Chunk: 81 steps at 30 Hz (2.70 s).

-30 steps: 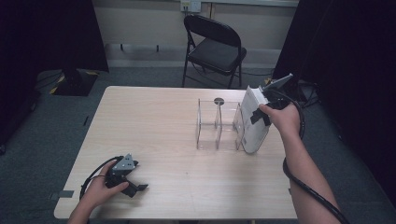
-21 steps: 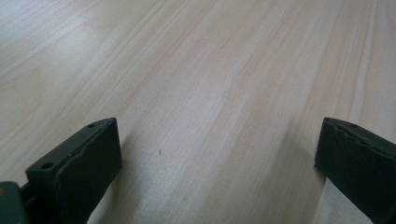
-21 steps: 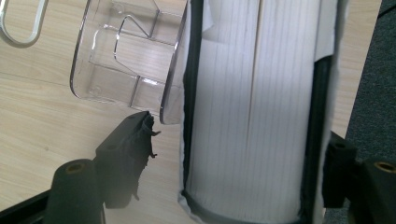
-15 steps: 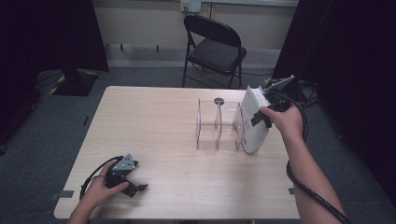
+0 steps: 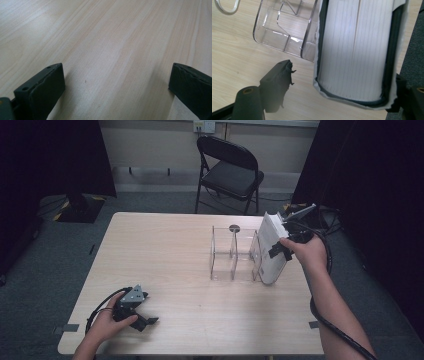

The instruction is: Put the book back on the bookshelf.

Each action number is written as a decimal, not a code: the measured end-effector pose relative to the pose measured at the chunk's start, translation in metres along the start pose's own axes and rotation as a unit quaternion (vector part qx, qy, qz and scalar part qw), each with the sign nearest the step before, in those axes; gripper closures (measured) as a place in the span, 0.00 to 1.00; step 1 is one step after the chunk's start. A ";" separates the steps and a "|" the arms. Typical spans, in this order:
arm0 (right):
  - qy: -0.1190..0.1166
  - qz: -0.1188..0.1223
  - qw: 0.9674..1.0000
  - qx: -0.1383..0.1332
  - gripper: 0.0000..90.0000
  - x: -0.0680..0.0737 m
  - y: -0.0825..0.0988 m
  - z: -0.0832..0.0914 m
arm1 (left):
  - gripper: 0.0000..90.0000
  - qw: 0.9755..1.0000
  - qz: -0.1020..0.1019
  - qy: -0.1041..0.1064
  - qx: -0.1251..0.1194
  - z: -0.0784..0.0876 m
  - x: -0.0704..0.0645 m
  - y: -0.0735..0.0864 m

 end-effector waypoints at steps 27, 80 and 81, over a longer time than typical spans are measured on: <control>-0.003 0.024 1.000 0.010 0.23 0.005 0.022 0.004 | 0.00 1.000 -0.002 -0.001 0.001 0.000 0.000 0.000; -0.075 0.130 0.989 0.017 0.24 0.068 0.050 -0.042 | 0.00 1.000 0.000 -0.004 -0.003 0.000 0.000 0.000; -0.075 0.133 0.988 0.018 0.24 0.068 0.051 -0.044 | 0.00 1.000 0.000 -0.004 -0.003 0.000 0.000 0.000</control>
Point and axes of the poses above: each handheld gripper's, and its own axes: z roughly backward along the jaws, y roughly out of its underside, x roughly to its left, the point moved 2 cm from there along -z, roughly forward along the jaws, and after that the axes turned 2 degrees about -y, right-handed, at the moved point
